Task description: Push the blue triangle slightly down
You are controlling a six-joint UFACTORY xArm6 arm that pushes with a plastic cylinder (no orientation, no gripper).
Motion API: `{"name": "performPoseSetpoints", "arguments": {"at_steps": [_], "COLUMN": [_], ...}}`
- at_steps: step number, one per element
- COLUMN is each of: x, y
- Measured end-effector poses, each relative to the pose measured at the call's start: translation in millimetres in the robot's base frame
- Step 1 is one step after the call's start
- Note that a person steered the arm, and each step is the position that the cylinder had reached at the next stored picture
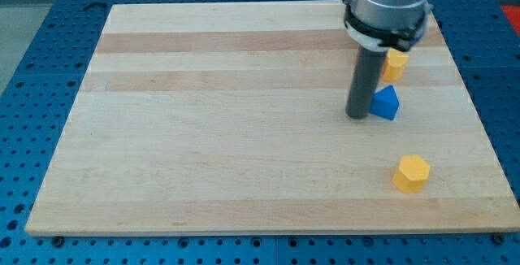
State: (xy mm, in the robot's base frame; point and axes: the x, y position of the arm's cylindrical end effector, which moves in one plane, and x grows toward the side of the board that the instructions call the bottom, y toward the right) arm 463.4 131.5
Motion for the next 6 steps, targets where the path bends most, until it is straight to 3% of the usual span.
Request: {"name": "performPoseSetpoints", "arguments": {"at_steps": [2, 3, 6], "x": [-52.3, -70.1, 4.7], "y": [-55.3, -49.3, 15.9]}}
